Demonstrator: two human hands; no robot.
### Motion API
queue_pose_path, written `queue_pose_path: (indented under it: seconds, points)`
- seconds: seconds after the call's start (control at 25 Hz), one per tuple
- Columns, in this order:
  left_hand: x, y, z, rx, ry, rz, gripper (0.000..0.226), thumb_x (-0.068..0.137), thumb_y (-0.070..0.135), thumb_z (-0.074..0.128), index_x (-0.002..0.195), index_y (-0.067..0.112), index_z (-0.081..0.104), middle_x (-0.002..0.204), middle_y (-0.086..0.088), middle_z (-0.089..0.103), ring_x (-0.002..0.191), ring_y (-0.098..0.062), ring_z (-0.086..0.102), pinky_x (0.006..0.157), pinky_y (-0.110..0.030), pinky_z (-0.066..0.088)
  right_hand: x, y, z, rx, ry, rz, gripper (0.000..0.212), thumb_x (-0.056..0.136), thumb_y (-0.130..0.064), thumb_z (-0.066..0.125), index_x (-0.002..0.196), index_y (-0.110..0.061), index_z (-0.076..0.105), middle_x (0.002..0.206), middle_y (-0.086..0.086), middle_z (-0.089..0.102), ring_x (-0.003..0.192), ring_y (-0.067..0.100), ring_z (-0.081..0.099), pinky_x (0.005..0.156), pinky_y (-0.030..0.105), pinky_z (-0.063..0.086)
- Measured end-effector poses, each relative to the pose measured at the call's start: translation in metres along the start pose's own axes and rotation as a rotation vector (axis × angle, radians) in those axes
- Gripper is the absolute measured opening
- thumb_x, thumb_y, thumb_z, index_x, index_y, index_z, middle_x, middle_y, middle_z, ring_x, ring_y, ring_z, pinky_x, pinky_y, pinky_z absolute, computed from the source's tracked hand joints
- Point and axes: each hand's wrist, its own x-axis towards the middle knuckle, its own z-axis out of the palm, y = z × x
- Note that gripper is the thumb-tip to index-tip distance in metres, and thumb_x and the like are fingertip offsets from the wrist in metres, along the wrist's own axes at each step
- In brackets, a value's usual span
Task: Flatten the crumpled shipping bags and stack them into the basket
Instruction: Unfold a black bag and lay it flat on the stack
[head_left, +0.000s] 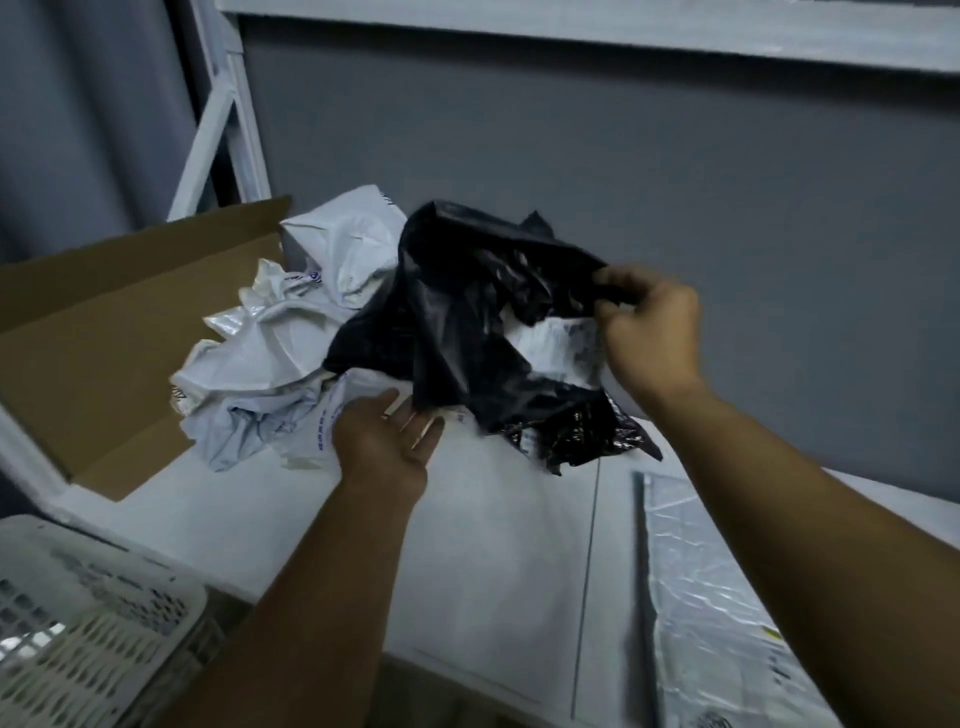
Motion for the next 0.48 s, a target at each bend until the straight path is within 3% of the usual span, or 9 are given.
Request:
queue_pose_path:
  seconds: [0.12, 0.24, 0.32, 0.4, 0.44, 0.48]
  points:
    - [-0.027, -0.020, 0.018, 0.221, -0.191, -0.113, 0.041, 0.100, 0.043, 0.049, 0.114, 0.009, 0.068, 0.126, -0.016, 0.065, 0.110, -0.032, 0.066, 0.095, -0.048, 0.052, -0.022, 0.027, -0.036, 0.057, -0.045, 0.092, 0.044, 0.082, 0.013, 0.058, 0.079, -0.028, 0.070, 0.087, -0.010, 0.072, 0.084, 0.011, 0.069, 0.088, 0.028, 0.056]
    - [-0.052, -0.045, 0.029, 0.601, -0.355, -0.163, 0.036, 0.101, 0.034, 0.048, 0.092, 0.017, 0.078, 0.104, -0.006, 0.076, 0.087, -0.019, 0.073, 0.078, -0.037, 0.055, -0.047, 0.046, -0.055, 0.063, -0.082, 0.125, 0.047, 0.083, 0.016, 0.058, 0.076, -0.030, 0.067, 0.085, -0.008, 0.071, 0.081, 0.011, 0.066, 0.084, 0.026, 0.052]
    - [-0.058, -0.060, 0.033, 0.758, -0.376, -0.123, 0.028, 0.100, 0.023, 0.050, 0.092, 0.015, 0.075, 0.098, -0.006, 0.076, 0.084, -0.018, 0.072, 0.077, -0.034, 0.054, -0.062, 0.058, -0.064, 0.040, -0.121, 0.168, 0.034, 0.085, 0.008, 0.058, 0.082, -0.023, 0.070, 0.106, 0.003, 0.070, 0.098, 0.018, 0.065, 0.091, 0.029, 0.052]
    - [-0.058, -0.072, 0.038, 0.779, -0.387, -0.043, 0.030, 0.098, 0.014, 0.049, 0.083, 0.016, 0.074, 0.082, -0.004, 0.074, 0.074, -0.017, 0.069, 0.070, -0.031, 0.051, -0.077, 0.073, -0.070, -0.164, -0.123, 0.183, 0.021, 0.088, -0.011, 0.058, 0.100, -0.021, 0.073, 0.140, 0.009, 0.051, 0.130, 0.026, 0.048, 0.109, 0.035, 0.040]
    - [-0.060, -0.076, 0.043, 0.791, -0.379, 0.005, 0.035, 0.098, 0.012, 0.048, 0.074, 0.018, 0.073, 0.073, -0.001, 0.072, 0.066, -0.013, 0.066, 0.065, -0.028, 0.050, -0.084, 0.075, -0.076, -0.245, -0.068, 0.216, 0.019, 0.091, -0.019, 0.058, 0.104, -0.022, 0.072, 0.141, 0.009, 0.047, 0.133, 0.026, 0.041, 0.109, 0.034, 0.036]
    - [-0.062, -0.081, 0.047, 0.810, -0.369, 0.047, 0.040, 0.097, 0.011, 0.047, 0.066, 0.020, 0.070, 0.066, 0.002, 0.069, 0.059, -0.010, 0.064, 0.060, -0.025, 0.048, -0.089, 0.074, -0.082, -0.240, -0.023, 0.263, 0.014, 0.093, -0.022, 0.057, 0.097, -0.023, 0.071, 0.127, 0.005, 0.052, 0.123, 0.022, 0.045, 0.099, 0.032, 0.037]
